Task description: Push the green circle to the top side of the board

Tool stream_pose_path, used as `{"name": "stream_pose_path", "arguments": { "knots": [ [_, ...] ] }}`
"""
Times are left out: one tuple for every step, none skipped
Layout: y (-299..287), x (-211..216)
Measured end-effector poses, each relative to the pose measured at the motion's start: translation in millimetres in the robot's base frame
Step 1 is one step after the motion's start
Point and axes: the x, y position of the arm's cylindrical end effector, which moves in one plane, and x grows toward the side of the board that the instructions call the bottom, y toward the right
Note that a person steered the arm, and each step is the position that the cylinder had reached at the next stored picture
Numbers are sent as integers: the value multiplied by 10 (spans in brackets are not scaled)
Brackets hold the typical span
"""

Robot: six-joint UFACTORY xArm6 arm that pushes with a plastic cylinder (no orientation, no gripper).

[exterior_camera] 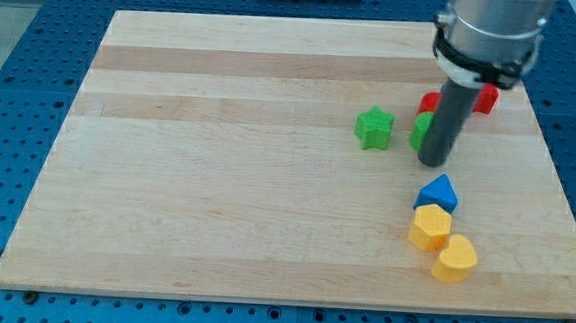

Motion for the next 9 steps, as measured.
{"name": "stream_pose_path", "arguments": {
  "knots": [
    [-34, -10],
    [173, 300],
    [420, 23],
    [122, -467],
    [-218, -468],
    [-553, -468],
    [-903, -468],
    [-951, -600],
    [-971, -1363]
  ]
}}
